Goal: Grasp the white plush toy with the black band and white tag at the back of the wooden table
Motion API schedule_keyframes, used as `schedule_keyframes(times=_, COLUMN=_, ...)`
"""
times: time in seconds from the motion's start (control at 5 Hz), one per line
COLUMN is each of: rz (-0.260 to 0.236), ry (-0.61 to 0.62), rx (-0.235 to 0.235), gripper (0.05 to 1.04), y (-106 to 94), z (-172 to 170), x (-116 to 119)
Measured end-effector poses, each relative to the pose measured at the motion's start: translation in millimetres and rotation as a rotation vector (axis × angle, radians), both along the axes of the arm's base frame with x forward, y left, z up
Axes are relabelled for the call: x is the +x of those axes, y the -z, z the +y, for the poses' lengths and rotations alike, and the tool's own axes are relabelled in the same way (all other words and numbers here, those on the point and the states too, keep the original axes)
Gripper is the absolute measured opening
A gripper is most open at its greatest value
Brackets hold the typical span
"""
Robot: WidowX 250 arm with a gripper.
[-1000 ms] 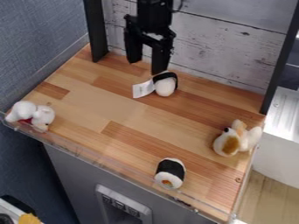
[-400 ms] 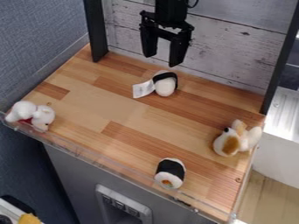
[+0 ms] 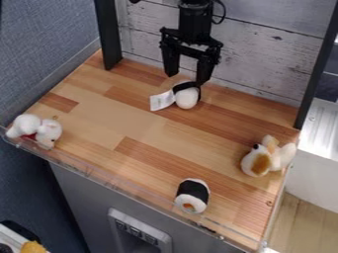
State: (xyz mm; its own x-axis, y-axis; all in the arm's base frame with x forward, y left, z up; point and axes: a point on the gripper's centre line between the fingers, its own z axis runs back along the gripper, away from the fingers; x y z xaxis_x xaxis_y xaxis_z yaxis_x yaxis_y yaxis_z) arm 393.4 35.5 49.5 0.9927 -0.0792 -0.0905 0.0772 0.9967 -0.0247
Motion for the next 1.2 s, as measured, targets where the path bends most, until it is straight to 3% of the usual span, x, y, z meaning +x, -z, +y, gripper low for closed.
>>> schedule_keyframes(times=0.2, rz=0.0, ry=0.032, rx=0.002, gripper=0.998, y=18.8, z=0.8, x=0.9)
schedule_keyframes(times=0.6, rz=-0.019, ry=0.159, rx=-0.01, gripper=0.999, y=34.5, z=0.5, x=2.0)
schedule_keyframes(times=0.8, rz=-0.017, ry=0.188, rx=-0.008, gripper=0.952, y=41.5, z=-3.4, x=-0.8)
schedule_keyframes(times=1.0, rz=-0.02, ry=0.179, rx=-0.006, gripper=0.77, y=40.9, z=-3.3, x=-0.4)
schedule_keyframes(times=1.2, rz=-0.021, ry=0.146, rx=-0.005, gripper=0.728, y=40.5, z=-3.5, x=0.5)
